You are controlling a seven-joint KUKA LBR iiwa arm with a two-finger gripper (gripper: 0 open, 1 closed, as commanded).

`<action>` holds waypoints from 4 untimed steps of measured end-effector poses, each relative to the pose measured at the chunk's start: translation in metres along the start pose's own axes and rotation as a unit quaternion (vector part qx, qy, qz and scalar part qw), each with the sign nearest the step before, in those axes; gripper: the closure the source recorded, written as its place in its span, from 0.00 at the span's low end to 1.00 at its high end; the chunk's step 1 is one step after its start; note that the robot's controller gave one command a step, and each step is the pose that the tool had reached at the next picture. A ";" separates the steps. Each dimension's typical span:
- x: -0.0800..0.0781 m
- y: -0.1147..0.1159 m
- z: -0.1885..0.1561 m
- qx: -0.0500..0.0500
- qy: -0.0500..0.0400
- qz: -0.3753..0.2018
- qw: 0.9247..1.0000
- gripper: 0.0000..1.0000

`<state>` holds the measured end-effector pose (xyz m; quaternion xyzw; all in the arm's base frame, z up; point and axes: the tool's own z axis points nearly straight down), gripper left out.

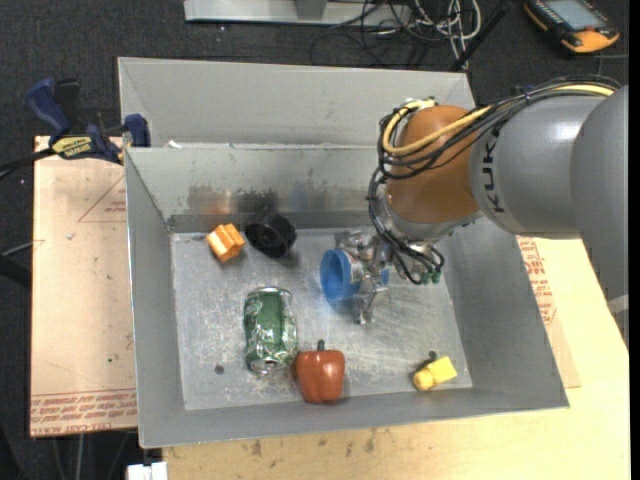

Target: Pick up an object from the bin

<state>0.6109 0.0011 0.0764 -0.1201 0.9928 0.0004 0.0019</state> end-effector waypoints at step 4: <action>0.017 0.011 -0.147 0.000 0.000 -0.015 1.000 1.00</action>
Offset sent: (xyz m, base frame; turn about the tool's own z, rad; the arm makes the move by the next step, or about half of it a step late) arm 0.0218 -0.0023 0.0996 -0.0685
